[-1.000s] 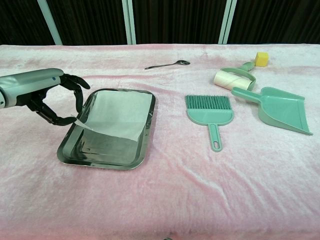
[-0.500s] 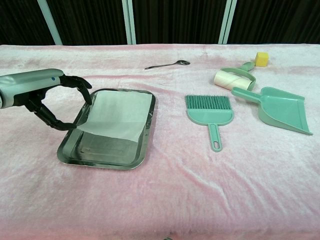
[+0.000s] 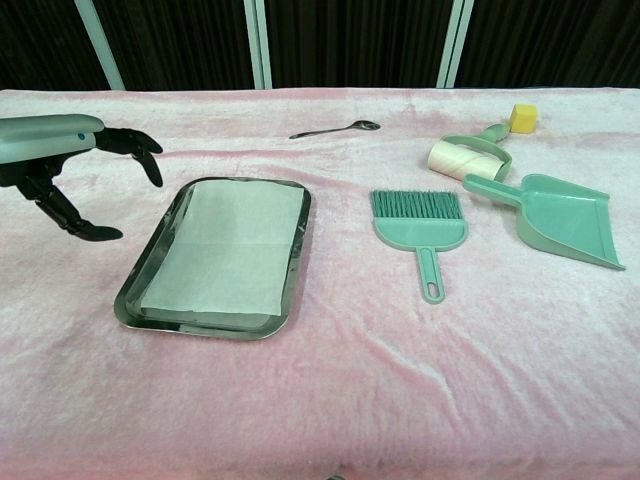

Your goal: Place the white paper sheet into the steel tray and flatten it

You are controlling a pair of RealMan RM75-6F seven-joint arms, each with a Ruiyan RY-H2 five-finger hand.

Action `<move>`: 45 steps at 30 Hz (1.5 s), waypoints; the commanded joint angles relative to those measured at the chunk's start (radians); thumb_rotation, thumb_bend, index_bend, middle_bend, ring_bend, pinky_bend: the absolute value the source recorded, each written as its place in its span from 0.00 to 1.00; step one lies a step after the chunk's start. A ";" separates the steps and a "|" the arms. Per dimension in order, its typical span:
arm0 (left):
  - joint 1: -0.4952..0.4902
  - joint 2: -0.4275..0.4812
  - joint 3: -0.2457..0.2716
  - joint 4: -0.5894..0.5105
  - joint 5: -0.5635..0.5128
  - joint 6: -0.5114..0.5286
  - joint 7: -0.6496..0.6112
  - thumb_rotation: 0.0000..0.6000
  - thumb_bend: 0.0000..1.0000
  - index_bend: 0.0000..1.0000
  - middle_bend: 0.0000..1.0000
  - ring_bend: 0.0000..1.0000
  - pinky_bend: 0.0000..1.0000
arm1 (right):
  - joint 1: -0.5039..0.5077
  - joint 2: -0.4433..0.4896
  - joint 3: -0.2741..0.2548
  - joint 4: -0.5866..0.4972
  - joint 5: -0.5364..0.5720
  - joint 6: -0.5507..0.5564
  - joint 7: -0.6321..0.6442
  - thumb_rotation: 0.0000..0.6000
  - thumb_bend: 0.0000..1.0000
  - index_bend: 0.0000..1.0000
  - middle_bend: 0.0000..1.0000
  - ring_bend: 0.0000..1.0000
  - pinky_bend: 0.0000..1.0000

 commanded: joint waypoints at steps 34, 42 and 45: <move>-0.146 -0.310 -0.069 0.417 0.120 -0.126 -0.208 1.00 0.32 0.20 0.16 0.15 0.27 | 0.000 0.007 0.003 -0.005 0.016 -0.008 0.008 1.00 0.26 0.06 0.02 0.10 0.15; -0.153 -0.350 -0.058 0.473 0.143 -0.135 -0.249 1.00 0.32 0.20 0.16 0.16 0.27 | 0.001 0.009 0.003 -0.007 0.020 -0.010 0.010 1.00 0.26 0.06 0.02 0.10 0.15; -0.156 -0.363 -0.059 0.491 0.145 -0.140 -0.264 1.00 0.32 0.20 0.16 0.16 0.27 | 0.001 0.010 0.003 -0.007 0.019 -0.011 0.012 1.00 0.26 0.06 0.02 0.10 0.15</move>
